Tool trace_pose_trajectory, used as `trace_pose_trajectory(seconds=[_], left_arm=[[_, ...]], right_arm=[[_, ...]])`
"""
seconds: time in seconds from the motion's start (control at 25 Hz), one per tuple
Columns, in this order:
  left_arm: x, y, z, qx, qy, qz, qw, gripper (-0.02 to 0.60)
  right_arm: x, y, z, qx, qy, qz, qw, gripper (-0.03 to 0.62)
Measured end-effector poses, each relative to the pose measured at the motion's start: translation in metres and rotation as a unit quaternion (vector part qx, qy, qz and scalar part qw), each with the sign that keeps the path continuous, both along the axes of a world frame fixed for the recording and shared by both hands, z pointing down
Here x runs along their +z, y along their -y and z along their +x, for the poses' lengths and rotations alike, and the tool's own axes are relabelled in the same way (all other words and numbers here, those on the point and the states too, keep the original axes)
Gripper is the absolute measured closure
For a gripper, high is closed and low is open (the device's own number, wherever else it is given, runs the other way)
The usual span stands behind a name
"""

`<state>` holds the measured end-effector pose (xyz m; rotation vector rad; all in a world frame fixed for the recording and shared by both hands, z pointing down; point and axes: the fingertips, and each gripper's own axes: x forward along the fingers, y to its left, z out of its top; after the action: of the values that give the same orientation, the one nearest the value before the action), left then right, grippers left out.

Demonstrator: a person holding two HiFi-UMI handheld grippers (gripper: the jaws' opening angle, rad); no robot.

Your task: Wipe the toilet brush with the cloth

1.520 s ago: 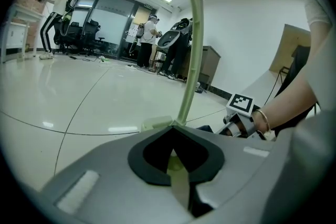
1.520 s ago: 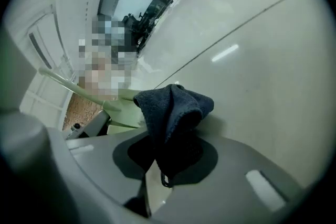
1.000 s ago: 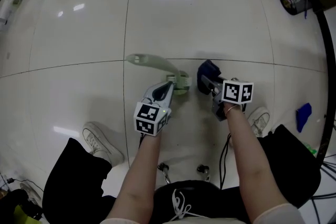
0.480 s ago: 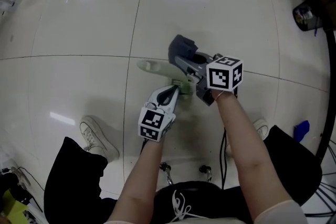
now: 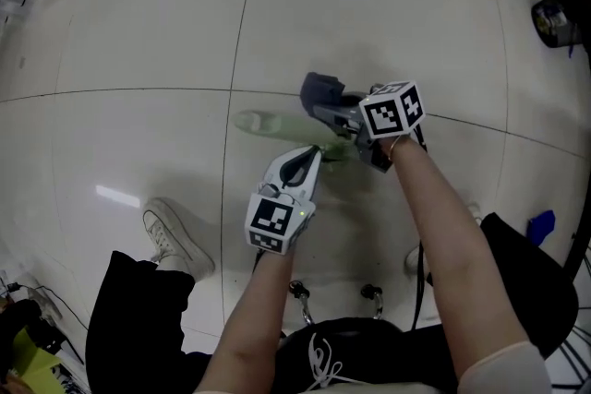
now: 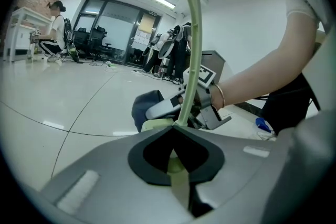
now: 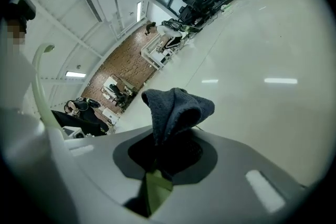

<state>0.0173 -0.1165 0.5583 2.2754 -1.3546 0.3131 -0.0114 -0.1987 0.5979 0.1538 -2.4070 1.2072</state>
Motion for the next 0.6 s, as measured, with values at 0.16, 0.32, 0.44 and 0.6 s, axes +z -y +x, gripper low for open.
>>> trace_pose_trajectory(seconds=[0.16, 0.32, 0.44, 0.6], left_arm=[[0.0, 0.0, 0.001, 0.002, -0.001, 0.002, 1.0, 0.575], [0.0, -0.001, 0.0, 0.0, -0.003, 0.001, 1.0, 0.575], [0.001, -0.002, 0.0, 0.0, -0.005, -0.002, 1.0, 0.575], [0.002, -0.001, -0.003, 0.006, -0.012, -0.008, 0.9999, 0.575]], right_arm=[[0.014, -0.001, 0.024, 0.019, -0.003, -0.027, 0.999, 0.531], [0.02, -0.002, 0.045, 0.024, -0.018, -0.036, 0.999, 0.531], [0.026, -0.008, 0.063, 0.019, -0.041, -0.028, 0.999, 0.531], [0.022, -0.007, 0.085, 0.031, -0.076, 0.017, 0.996, 0.53]])
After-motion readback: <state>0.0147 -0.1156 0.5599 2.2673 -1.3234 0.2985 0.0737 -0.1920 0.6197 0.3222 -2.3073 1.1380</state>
